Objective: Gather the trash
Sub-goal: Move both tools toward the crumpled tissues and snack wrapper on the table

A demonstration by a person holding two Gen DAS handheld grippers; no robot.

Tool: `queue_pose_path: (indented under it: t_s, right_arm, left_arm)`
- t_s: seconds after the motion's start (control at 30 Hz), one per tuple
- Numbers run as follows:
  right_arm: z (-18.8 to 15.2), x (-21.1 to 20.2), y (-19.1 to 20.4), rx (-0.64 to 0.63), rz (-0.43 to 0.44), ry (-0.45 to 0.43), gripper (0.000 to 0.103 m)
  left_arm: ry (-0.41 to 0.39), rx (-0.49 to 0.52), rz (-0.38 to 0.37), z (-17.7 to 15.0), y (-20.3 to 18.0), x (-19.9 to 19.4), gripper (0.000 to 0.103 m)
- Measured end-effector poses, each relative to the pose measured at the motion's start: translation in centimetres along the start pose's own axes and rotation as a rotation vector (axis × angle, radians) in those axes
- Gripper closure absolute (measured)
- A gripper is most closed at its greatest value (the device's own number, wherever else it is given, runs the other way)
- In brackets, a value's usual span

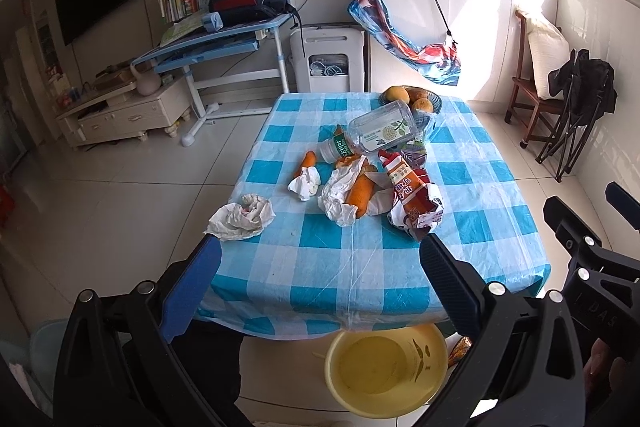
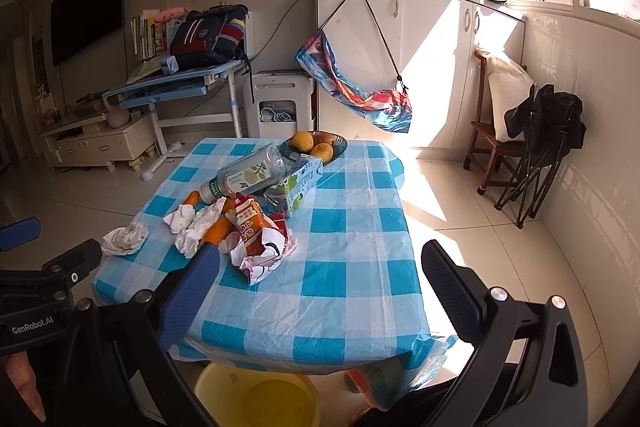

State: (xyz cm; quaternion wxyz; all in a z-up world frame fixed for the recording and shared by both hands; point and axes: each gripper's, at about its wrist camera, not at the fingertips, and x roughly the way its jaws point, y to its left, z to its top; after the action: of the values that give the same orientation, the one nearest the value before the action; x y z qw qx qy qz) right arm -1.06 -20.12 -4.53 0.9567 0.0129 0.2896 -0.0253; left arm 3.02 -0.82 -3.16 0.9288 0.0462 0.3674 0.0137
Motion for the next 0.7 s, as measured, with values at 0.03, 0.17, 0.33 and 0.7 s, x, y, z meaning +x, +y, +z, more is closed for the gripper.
queue_pose_path:
  t_s: [0.03,0.17,0.33,0.7]
  right_arm:
    - [0.1,0.2,0.1,-0.001,0.002,0.002,0.006]
    - [0.5,1.2,0.3,-0.006,0.010,0.010,0.006]
    - [0.8,2.0,0.6,-0.011,0.018,0.015,0.006]
    - [0.9,2.3,0.8,-0.013,0.031,0.020,0.006]
  left_arm:
    - [0.003,-0.001,0.000,0.1,0.0,0.3,0.007]
    - [0.015,-0.009,0.002,0.3,0.2,1.3,0.007]
    - [0.030,-0.021,0.003,0.5,0.5,2.4,0.007]
    - [0.028,-0.029,0.008,0.7,0.9,3.1,0.007]
